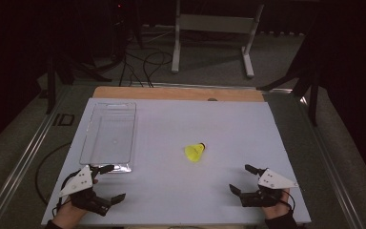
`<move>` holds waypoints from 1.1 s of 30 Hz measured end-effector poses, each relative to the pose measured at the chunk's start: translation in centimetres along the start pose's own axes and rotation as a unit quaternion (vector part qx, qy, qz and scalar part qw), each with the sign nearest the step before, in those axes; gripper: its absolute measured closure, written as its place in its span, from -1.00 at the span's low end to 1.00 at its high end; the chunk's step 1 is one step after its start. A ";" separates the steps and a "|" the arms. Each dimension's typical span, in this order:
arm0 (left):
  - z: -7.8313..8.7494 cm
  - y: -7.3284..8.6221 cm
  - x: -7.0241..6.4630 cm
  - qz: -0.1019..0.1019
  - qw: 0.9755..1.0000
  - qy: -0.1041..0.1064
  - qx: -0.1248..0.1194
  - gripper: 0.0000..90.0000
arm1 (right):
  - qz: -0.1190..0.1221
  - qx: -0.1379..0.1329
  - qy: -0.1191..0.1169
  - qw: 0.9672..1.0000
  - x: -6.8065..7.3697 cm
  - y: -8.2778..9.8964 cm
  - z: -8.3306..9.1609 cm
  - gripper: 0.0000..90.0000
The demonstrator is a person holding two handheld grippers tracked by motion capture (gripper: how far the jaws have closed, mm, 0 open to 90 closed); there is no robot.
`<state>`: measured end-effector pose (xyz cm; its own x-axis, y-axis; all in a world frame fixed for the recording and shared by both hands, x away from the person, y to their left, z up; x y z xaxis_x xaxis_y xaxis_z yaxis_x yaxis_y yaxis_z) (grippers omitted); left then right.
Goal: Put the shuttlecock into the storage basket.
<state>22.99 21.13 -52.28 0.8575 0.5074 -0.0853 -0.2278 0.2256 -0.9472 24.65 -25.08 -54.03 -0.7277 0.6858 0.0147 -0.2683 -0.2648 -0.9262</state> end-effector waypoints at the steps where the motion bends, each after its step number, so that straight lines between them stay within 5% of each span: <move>1: 0.0 -0.3 0.1 0.002 1.000 -0.002 -0.003 -1.00 | 0.000 0.000 0.000 1.000 0.0 0.0 0.0 -0.81; 15: 0.1 -3.5 0.8 0.000 1.000 0.006 -0.006 -1.00 | 0.002 0.000 0.005 1.000 0.1 -0.1 0.0 -0.81; 33: -2.4 -8.1 1.8 -0.021 0.999 0.030 0.011 -1.00 | 0.004 0.003 0.004 1.000 0.1 -0.1 -0.1 -0.81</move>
<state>27.49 18.23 -45.54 0.8923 0.4468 -0.0654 -0.2010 0.2634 -0.9435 24.65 -24.94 -54.00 -0.7246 0.6891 0.0032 -0.2658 -0.2752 -0.9239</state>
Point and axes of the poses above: each handheld gripper's, and its own axes: z roughly backward along the jaws, y roughly out of its underside, x roughly to its left, the point moved 5 cm from there along -z, roughly forward along the jaws, and after that the axes turned 4 degrees about -x, right-handed, at the moved point
